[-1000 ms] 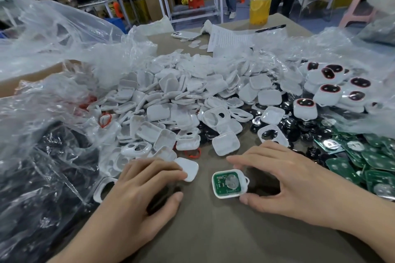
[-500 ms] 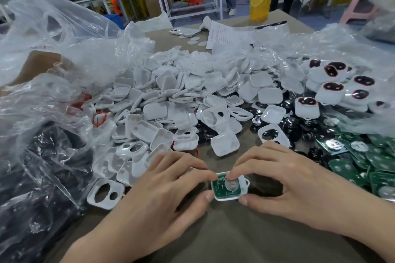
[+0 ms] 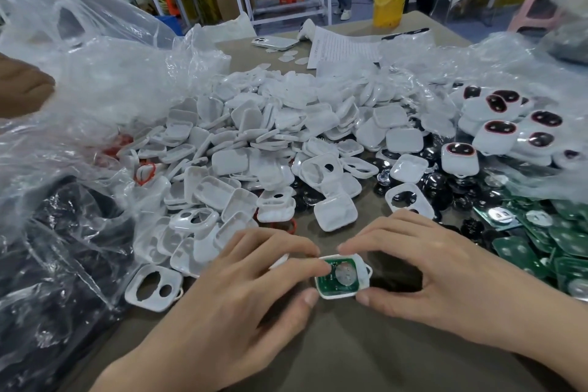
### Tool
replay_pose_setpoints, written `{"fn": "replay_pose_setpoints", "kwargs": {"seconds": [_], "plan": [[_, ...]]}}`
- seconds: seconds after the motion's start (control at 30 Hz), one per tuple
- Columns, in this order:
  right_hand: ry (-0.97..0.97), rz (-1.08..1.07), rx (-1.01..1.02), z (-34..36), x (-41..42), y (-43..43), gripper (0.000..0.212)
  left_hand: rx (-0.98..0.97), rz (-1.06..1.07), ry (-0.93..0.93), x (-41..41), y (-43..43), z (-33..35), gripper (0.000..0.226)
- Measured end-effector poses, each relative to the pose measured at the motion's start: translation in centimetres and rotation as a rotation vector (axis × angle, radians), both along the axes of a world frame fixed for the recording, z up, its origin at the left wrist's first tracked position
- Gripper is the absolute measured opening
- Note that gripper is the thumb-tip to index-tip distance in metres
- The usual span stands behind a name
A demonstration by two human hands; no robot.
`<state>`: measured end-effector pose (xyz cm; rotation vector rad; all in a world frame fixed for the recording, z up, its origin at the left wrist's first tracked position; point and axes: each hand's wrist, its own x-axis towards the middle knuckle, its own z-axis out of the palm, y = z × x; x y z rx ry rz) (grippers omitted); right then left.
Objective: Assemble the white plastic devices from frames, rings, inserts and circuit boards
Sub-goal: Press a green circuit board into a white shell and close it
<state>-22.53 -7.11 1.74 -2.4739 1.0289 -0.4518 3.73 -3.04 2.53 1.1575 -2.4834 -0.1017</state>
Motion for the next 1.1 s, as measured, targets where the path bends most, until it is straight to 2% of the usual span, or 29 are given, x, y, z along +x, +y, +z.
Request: {"fn": "replay_pose_setpoints", "kwargs": {"seconds": [0.2, 0.67, 1.1], "plan": [[0.011, -0.027, 0.021, 0.0, -0.1, 0.0, 0.063, -0.038, -0.126, -0.046, -1.1, -0.7, -0.3, 0.027], [0.009, -0.023, 0.014, 0.2, 0.1, 0.1, 0.060, -0.103, -0.143, -0.106, -1.2, -1.0, -0.7, 0.027], [-0.014, -0.029, 0.017, -0.1, -0.1, -0.1, 0.062, -0.085, -0.129, -0.066, -0.8, -0.8, -0.6, 0.029]]}}
